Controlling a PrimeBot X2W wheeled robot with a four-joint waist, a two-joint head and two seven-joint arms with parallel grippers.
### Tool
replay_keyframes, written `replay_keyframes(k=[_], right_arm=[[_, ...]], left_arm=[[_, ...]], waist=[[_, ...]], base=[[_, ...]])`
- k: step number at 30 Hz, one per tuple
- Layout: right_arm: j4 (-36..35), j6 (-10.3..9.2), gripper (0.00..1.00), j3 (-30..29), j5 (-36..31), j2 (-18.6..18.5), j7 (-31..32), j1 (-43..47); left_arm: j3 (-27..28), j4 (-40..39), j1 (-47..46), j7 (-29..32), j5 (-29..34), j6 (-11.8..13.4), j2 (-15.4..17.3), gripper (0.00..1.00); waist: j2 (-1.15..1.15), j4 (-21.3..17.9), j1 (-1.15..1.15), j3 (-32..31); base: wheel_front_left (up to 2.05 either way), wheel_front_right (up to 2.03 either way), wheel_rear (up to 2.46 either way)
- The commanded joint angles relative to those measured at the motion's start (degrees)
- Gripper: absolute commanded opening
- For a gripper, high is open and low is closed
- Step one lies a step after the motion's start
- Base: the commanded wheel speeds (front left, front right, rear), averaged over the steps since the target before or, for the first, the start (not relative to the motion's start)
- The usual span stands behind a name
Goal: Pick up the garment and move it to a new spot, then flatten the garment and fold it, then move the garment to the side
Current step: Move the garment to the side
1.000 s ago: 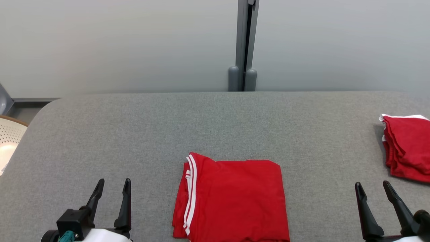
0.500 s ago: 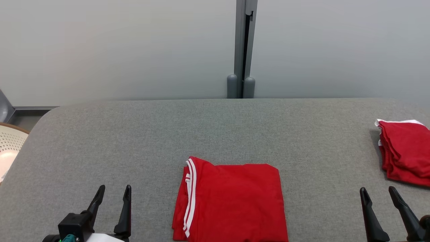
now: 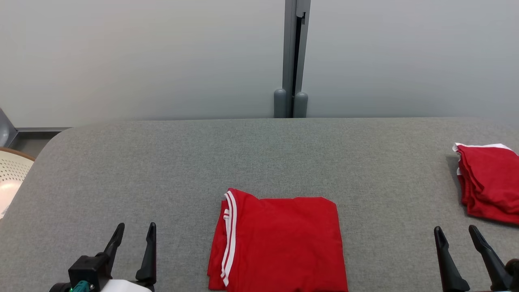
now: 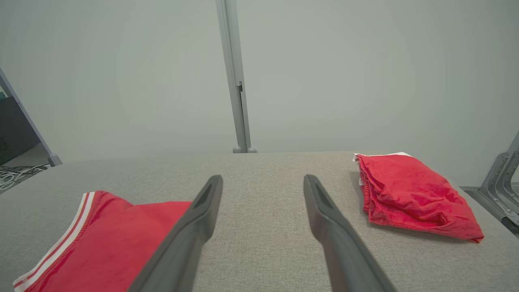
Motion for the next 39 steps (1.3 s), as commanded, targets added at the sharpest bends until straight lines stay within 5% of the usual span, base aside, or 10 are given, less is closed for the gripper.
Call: replay_keyframes(k=[1,12,28,29,30,31,39], right_arm=[[0.0,-0.02,1.00,-0.2,-0.2,0.0,0.2,-0.4],[3.8,-0.02,1.00,0.2,-1.5,-0.2,1.4,-2.8],[23.9,-0.03,1.00,6.4,-0.9,0.6,4.4,-13.4],[24.6,-0.03,0.64,6.5,-0.7,0.8,5.0,-13.6],[25.0,-0.03,0.13,6.7,-1.1,0.9,5.3,-13.6],[25.0,-0.03,0.00,6.6,-1.2,1.0,5.5,-13.8],[20.4,-0.09,0.00,6.4,-3.3,-0.2,5.2,-13.7]], left_arm=[[0.1,-0.1,-1.1,0.1,-0.2,0.1,0.4,1.00],[-2.2,-1.2,-6.6,-1.2,0.2,-0.8,-1.0,1.00],[-4.7,-1.8,-16.7,-4.0,0.9,-1.7,-4.1,1.00],[-4.7,-1.8,-16.9,-4.1,1.0,-1.7,-4.2,1.00],[-4.6,-2.1,-17.1,-4.1,1.1,-1.7,-4.3,1.00],[-4.3,-2.4,-17.2,-4.1,1.1,-1.7,-4.3,1.00],[-3.2,-3.5,-15.5,-4.1,2.3,-1.9,-4.4,1.00]], waist=[[0.00,0.0,0.00,0.1],[0.00,4.9,0.00,5.6],[0.00,13.1,0.00,17.2],[0.00,13.2,0.00,17.3],[0.00,13.3,0.00,17.4],[0.00,13.2,0.00,17.5],[0.00,9.4,0.00,17.5]], base=[[0.00,0.00,0.00],[0.00,0.00,0.00],[0.00,0.00,0.00],[0.00,0.00,0.00],[0.00,0.00,0.00],[0.00,0.00,0.00],[0.00,0.00,0.00]])
